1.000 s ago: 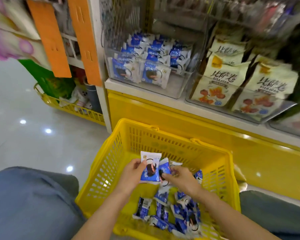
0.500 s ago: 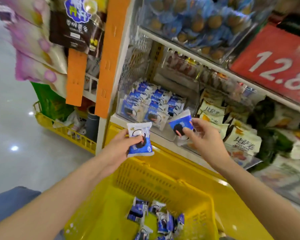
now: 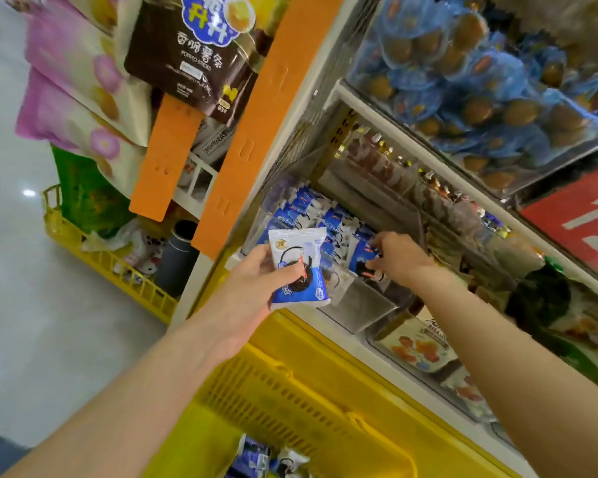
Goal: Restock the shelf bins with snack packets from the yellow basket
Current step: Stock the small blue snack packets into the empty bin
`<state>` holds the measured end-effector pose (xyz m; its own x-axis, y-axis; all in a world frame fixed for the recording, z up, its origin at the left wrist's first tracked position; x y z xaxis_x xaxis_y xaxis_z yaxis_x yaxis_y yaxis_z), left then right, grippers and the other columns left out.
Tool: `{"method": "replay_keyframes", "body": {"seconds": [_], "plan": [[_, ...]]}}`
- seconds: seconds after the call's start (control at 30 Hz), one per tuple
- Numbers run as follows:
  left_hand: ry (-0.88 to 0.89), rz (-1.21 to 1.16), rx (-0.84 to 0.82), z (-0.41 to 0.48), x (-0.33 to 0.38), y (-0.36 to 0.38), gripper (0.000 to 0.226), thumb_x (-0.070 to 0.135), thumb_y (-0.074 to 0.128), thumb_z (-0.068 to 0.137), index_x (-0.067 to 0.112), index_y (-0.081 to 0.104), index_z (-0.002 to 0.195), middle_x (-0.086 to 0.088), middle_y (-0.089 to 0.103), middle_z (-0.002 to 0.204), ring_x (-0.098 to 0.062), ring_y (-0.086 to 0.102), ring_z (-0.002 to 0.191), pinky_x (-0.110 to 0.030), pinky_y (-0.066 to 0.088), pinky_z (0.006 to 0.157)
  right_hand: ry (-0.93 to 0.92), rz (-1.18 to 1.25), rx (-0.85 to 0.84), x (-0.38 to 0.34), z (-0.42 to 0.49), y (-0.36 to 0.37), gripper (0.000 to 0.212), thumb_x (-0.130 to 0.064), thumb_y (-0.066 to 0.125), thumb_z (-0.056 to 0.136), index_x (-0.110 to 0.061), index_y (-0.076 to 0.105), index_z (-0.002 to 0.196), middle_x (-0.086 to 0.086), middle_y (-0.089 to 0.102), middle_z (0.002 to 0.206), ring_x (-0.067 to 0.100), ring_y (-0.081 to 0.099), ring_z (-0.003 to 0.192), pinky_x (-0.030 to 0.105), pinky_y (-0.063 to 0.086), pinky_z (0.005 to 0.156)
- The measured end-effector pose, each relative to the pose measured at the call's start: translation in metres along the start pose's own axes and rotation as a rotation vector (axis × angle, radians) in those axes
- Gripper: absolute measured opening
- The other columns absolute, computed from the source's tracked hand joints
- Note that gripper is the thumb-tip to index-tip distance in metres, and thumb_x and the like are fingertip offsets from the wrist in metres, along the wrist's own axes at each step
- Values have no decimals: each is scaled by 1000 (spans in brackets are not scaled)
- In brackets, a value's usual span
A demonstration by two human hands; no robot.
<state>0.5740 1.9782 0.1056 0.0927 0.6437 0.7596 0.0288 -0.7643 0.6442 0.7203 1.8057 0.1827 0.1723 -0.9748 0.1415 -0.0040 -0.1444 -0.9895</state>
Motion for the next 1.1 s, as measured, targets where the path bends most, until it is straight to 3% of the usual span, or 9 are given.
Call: {"method": "replay_keyframes", "body": {"seconds": [0.13,0.47,0.57,0.7,0.83,0.9,0.97,1.03,1.1], "plan": [[-9,41,28,2,-5,-2,30,22,65,74,30,59,101,4,68,106,-12,65,101,-35,52,90,19,-18,-56,2,17,18,39,-20,69,84,-4,53,116,15,59,118,27,56,107,35,45,91],[7,23,60,7,-2,-4,22,17,65,80,32,60,95,11,70,93,-7,67,93,-36,53,89,37,-193,-74,-1,21,27,36,-27,65,87,-18,55,119,8,57,123,24,57,109,35,48,90],[-8,44,76,5,-3,-5,23,12,64,82,32,60,92,7,69,100,-11,66,97,-39,51,93,2,-14,87,-15,7,6,33,-26,59,90,-17,53,121,6,56,125,23,56,108,36,47,88],[-20,165,83,1,-5,-4,20,11,60,86,30,60,94,4,68,104,-10,63,102,-38,46,98,-137,506,275,-48,-41,-27,12,-28,49,96,-22,58,102,-1,66,100,10,61,80,25,50,73],[33,317,-2,-9,-1,5,18,17,57,90,28,61,103,10,69,97,4,65,88,-20,49,80,-169,878,43,-71,-95,-13,29,-35,52,93,-29,48,120,-16,59,102,-8,61,82,9,47,67],[63,509,-130,-15,-5,17,22,18,58,90,28,63,109,12,70,99,3,63,93,-18,48,82,-205,791,3,-72,-112,-10,45,-35,59,88,-27,42,129,-17,55,109,-4,57,97,14,45,84],[80,662,-200,-22,-11,27,25,17,61,88,29,63,110,14,68,102,2,61,97,-17,46,86,-231,707,-66,-71,-122,-7,46,-32,65,85,-20,50,127,-8,60,113,7,59,102,27,49,92],[91,698,-180,-23,-16,28,28,17,64,85,29,62,110,12,66,104,2,60,98,-16,46,84,-211,715,-169,-66,-129,-3,33,-27,67,84,-15,61,115,-4,69,95,8,65,83,30,56,80],[82,611,-97,-23,-16,23,27,18,69,82,28,61,105,7,68,102,-1,63,92,-16,49,75,-171,774,-229,-57,-132,-2,25,-21,68,84,-10,65,106,-9,67,74,-1,61,60,17,52,59]]}}
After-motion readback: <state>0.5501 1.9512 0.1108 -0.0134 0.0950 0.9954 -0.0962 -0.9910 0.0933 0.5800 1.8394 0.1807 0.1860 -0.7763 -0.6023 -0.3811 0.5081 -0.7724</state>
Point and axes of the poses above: each hand's wrist, its own z-axis towards the middle knuckle, its own y-axis out of the palm, x = y × z, the point moved 8 cm from there along z, towards the middle knuckle
